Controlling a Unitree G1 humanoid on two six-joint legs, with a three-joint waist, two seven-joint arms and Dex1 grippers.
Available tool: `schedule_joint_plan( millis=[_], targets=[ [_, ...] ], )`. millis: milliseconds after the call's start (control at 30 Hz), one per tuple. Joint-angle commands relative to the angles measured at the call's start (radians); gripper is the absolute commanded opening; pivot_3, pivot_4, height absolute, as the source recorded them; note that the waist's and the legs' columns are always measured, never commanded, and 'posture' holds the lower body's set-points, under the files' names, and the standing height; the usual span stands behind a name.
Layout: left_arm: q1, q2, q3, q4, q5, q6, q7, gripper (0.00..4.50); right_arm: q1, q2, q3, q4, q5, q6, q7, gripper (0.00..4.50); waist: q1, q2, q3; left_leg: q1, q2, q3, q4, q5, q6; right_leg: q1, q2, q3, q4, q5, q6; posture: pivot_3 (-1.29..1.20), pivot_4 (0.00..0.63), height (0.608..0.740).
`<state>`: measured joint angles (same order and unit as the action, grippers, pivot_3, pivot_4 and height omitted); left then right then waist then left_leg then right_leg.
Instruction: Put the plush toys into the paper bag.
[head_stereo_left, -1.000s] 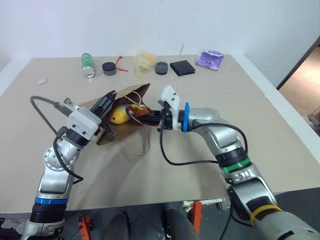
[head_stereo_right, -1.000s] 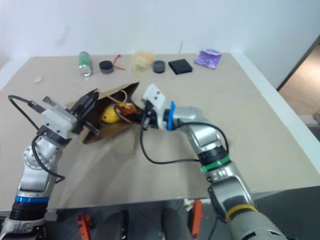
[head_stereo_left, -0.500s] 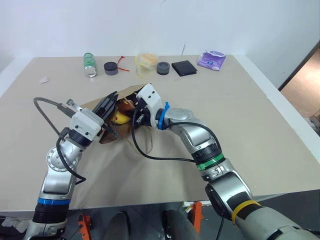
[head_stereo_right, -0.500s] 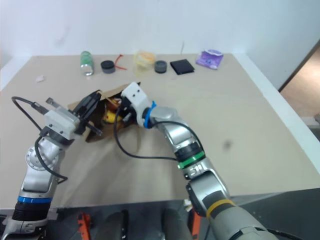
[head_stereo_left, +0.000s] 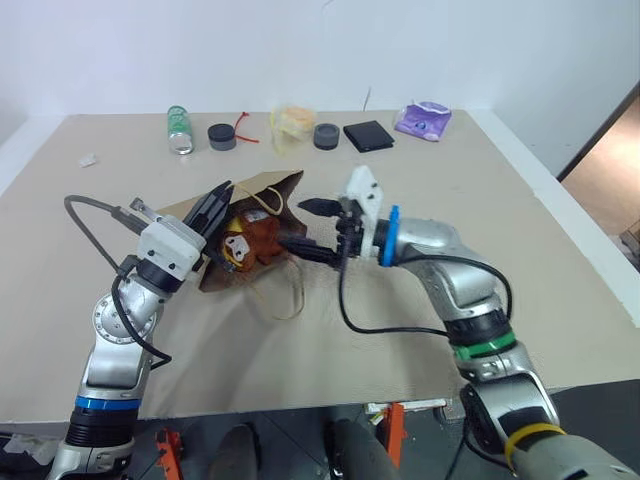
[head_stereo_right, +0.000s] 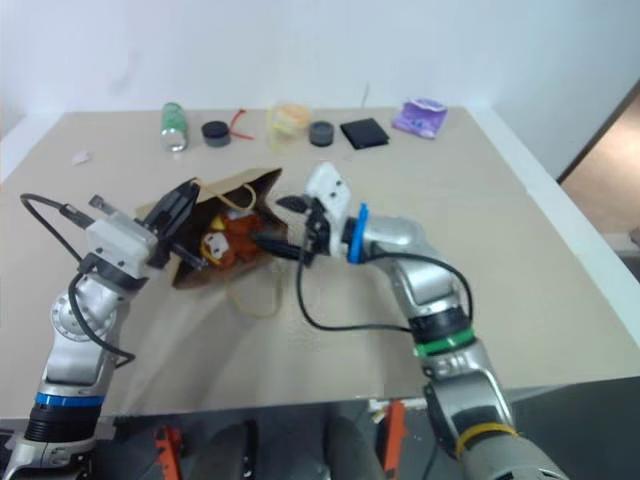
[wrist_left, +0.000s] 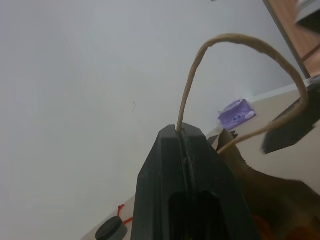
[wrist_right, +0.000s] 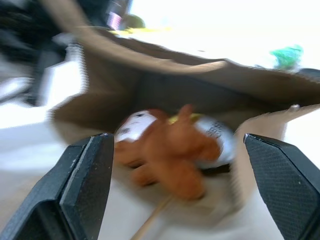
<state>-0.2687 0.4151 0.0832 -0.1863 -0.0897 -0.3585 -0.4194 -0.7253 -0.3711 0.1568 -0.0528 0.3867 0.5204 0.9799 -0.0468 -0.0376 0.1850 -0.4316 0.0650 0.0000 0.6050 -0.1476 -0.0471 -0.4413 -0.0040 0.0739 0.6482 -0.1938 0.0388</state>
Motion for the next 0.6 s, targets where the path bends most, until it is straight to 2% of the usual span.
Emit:
schedule_joint_plan(
  millis=[33,167,300,467,600],
  targets=[
    [-0.022,0.003,0.025,-0.019,-0.025,0.010,0.008,0.00,0.050,-0.101,0.032,-0.144,-0.016,-0.078,0.106,4.46,0.000,0.000,0.000,0.000,0.000,0.000,0.000,0.000,0.000,0.000,0.000,0.000,0.000,0.000,0.000,0.00,0.150,0.740],
    [-0.040,0.002,0.042,-0.006,-0.047,0.037,0.015,0.00,0.124,-0.179,0.153,-0.137,-0.246,-0.443,0.123,4.46,-0.002,0.000,0.000,0.002,0.000,0.000,0.000,0.000,0.000,0.000,0.000,0.000,0.000,0.000,0.000,0.00,0.150,0.740],
    [-0.057,0.002,0.051,0.008,-0.058,0.051,0.015,0.00,0.130,-0.196,0.223,-0.010,-0.430,-0.793,0.074,4.46,-0.002,0.000,0.000,0.003,0.000,0.000,0.001,0.000,0.000,0.000,0.000,0.000,0.000,0.000,0.000,0.00,0.150,0.740],
    [-0.059,-0.001,0.061,0.004,-0.069,0.073,0.019,0.00,0.089,-0.142,0.260,0.143,-0.612,-1.076,-0.082,4.46,-0.002,-0.001,0.000,0.002,-0.001,0.000,0.002,0.000,-0.001,0.001,0.000,0.000,0.000,0.001,0.000,0.00,0.150,0.740],
    [-0.060,0.003,0.065,0.001,-0.073,0.082,0.018,0.00,0.077,-0.118,0.306,0.227,-0.704,-1.159,-0.133,4.46,-0.001,-0.001,0.000,0.002,-0.001,0.000,0.001,0.000,-0.001,0.001,0.000,0.000,0.000,0.001,0.000,0.00,0.150,0.740]
  ],
)
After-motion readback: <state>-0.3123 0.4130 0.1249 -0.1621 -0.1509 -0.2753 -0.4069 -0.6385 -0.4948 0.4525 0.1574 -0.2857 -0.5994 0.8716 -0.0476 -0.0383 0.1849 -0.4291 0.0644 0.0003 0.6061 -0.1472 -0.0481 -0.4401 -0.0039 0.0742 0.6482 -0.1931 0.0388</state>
